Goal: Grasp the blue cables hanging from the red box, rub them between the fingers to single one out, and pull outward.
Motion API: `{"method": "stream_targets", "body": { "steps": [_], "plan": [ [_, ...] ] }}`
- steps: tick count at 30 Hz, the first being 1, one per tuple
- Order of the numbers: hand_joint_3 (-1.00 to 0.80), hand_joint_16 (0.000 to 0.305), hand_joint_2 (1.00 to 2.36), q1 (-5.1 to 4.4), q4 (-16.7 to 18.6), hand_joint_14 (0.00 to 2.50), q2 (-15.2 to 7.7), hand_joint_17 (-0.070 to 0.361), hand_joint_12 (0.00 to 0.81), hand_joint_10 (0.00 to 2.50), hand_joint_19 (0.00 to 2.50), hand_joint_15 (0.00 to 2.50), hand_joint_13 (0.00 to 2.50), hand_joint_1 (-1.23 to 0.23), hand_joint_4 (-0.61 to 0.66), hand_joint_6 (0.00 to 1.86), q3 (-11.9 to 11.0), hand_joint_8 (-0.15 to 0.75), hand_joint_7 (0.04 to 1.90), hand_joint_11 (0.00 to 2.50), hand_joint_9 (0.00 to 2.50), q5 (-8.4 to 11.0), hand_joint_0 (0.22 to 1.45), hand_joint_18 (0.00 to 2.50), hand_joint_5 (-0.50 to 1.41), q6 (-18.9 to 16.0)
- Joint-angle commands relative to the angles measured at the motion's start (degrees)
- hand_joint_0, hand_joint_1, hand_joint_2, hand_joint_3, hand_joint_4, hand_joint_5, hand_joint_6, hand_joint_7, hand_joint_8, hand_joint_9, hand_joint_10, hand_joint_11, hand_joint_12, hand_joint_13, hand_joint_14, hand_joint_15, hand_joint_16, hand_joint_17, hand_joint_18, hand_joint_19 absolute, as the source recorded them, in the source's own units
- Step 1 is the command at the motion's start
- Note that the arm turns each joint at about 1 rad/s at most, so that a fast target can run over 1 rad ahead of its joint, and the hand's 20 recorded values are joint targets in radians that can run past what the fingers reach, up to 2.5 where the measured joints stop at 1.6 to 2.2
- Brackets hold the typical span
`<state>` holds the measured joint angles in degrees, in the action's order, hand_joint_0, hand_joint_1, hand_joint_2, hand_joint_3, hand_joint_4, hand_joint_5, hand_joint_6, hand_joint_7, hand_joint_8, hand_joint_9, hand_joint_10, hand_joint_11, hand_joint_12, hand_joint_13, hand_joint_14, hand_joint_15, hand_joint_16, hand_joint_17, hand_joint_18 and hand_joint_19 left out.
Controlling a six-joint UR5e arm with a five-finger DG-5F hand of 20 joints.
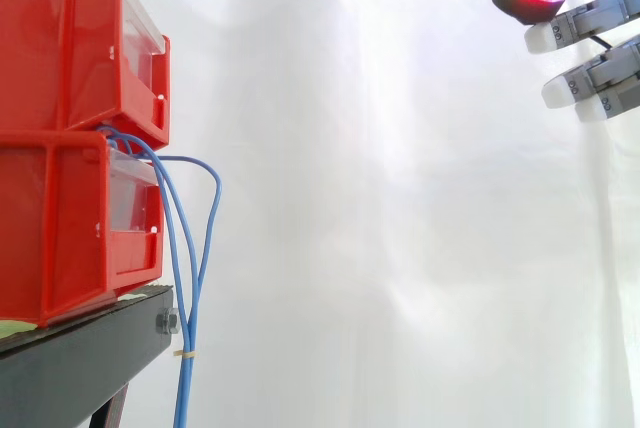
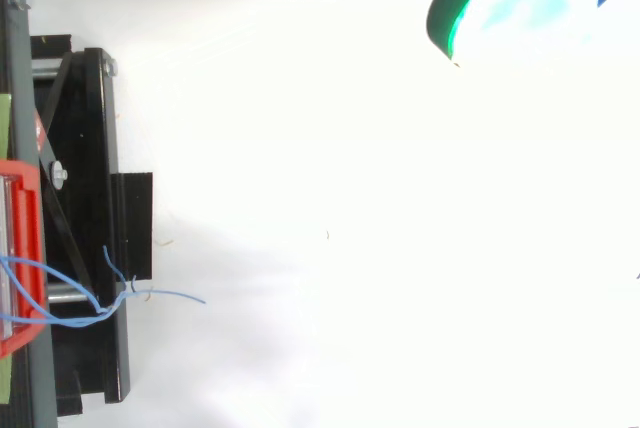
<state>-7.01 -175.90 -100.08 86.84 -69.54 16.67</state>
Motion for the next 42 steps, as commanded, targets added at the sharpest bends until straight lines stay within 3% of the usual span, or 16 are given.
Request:
{"method": "stream_targets", "body": {
  "steps": [1,9,17,20,27,33,36,42],
  "plan": [
    [-0.50,0.060,1.00,-0.19,0.0,0.00,0.0,0.135,0.375,0.00,0.04,0.06,0.35,-0.64,0.08,0.50,0.0,0.172,0.61,0.00,0.39,0.11,0.45,0.23,-0.23,0.6],
    [-0.50,0.060,1.00,-0.37,-0.3,0.00,-0.1,0.136,0.377,0.00,0.07,0.09,0.38,-0.64,0.10,0.50,0.0,0.197,0.65,0.00,0.42,1.16,0.45,0.27,-0.23,1.9],
    [-0.50,0.061,1.00,-0.46,-0.7,0.00,-3.5,0.137,0.385,0.00,0.12,0.13,0.45,-0.64,0.14,0.50,0.0,0.239,0.68,0.08,0.51,1.34,0.46,0.33,-0.21,2.1],
    [-0.50,0.060,1.00,-0.55,0.6,0.01,-4.6,0.135,0.387,0.00,0.12,0.14,0.47,-0.64,0.15,0.50,0.0,0.245,0.69,0.10,0.53,1.43,0.46,0.35,-0.21,2.2],
    [-0.50,0.059,1.00,-0.55,4.1,0.01,-4.8,0.133,0.387,0.00,0.17,0.18,0.54,-0.63,0.22,0.50,0.0,0.291,0.81,0.20,0.65,1.78,0.48,0.45,-0.18,3.4],
    [-0.50,0.058,1.00,-0.55,4.8,0.01,-7.7,0.131,0.387,0.01,0.20,0.20,0.59,-0.64,0.30,0.50,0.0,0.318,0.89,0.26,0.74,1.52,0.49,0.51,-0.16,4.0],
    [-0.50,0.058,1.00,-0.55,8.8,0.01,-9.5,0.130,0.388,0.01,0.19,0.21,0.60,-0.64,0.31,0.50,0.0,0.322,0.89,0.27,0.76,1.78,0.49,0.52,-0.15,4.2],
    [-0.50,0.058,1.00,-0.63,11.1,0.01,-12.0,0.130,0.388,0.01,0.20,0.21,0.61,-0.66,0.31,0.50,0.0,0.324,0.86,0.27,0.78,1.69,0.50,0.53,-0.15,4.2]
  ]
}}
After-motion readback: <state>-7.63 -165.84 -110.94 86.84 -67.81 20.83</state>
